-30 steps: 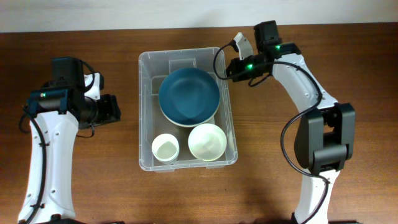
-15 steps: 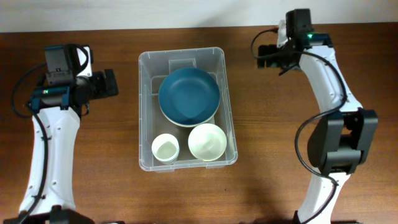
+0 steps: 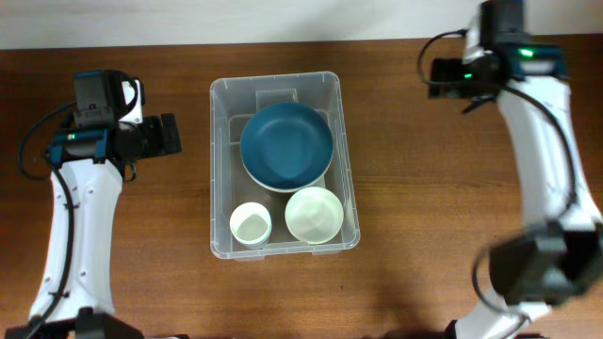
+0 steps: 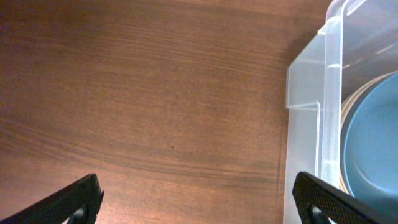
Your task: Pack container
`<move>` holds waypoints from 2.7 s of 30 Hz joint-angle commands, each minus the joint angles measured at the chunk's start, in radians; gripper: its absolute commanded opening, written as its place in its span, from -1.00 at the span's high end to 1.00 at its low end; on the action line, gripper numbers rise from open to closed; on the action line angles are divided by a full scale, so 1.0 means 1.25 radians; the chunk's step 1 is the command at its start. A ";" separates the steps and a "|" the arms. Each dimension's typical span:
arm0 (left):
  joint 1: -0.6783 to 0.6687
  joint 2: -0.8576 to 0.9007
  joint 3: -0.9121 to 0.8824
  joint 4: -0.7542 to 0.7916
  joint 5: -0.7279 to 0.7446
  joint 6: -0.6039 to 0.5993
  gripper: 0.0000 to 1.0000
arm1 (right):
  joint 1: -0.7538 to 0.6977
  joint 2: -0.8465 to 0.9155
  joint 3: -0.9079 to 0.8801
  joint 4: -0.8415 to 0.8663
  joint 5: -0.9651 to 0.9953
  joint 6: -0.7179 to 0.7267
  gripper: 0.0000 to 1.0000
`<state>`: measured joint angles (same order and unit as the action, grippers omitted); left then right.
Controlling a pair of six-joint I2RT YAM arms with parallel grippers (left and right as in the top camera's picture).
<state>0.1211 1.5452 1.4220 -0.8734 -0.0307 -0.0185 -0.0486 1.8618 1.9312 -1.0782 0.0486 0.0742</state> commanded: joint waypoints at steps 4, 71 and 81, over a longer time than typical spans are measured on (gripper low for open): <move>-0.022 -0.215 -0.111 0.006 0.012 0.016 -0.99 | -0.009 -0.244 -0.109 -0.002 0.007 0.035 -0.98; -0.022 -0.826 -0.473 -0.036 0.070 -0.030 -1.00 | 0.019 -1.482 -1.541 0.808 -0.126 -0.173 -0.98; -0.022 -0.826 -0.473 -0.036 0.070 -0.030 -0.99 | 0.019 -1.482 -1.541 0.808 -0.126 -0.173 -0.97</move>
<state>0.0944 0.5167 0.8337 -0.9207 0.0456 -0.0463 -0.0326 0.0139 0.0101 -0.0628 -0.0959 -0.1360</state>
